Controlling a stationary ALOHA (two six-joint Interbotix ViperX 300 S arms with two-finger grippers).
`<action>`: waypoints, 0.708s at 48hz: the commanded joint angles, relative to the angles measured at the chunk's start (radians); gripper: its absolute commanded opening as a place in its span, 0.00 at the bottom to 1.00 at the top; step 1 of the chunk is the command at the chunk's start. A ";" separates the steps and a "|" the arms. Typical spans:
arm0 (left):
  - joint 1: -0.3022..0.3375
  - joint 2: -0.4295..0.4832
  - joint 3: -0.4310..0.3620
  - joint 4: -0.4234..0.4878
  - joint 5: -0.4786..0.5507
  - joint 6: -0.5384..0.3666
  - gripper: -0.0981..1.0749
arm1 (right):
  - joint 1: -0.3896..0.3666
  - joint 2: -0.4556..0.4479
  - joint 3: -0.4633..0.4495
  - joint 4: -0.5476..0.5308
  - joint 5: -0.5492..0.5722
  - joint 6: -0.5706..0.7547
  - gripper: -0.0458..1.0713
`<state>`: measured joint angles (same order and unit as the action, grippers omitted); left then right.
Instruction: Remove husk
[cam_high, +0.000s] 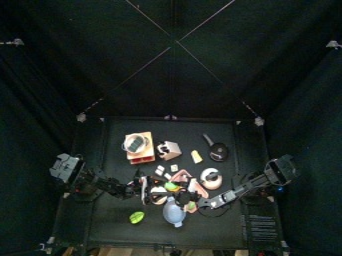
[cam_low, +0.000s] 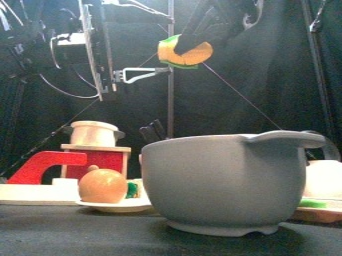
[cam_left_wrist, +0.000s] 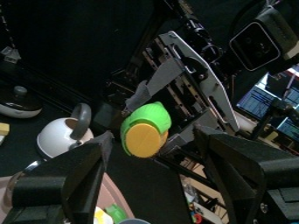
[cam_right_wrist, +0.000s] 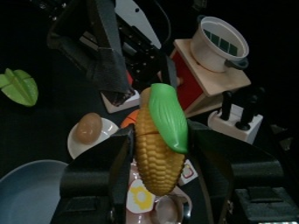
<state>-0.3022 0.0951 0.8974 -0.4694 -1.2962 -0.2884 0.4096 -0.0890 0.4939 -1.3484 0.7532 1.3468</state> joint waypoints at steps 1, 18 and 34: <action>0.006 -0.020 0.011 0.006 -0.034 0.023 0.97 | -0.012 -0.028 -0.023 0.037 -0.005 0.006 0.68; -0.003 -0.023 0.051 0.140 -0.058 0.325 0.97 | -0.064 -0.161 0.038 0.137 -0.172 0.206 0.68; -0.015 0.005 -0.021 0.158 -0.058 0.360 0.97 | -0.236 -0.282 0.196 0.044 -0.532 0.532 0.67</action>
<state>-0.3191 0.0936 0.9189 -0.3053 -1.3453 0.0736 0.2132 -0.3359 0.6842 -1.2747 0.2991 1.8377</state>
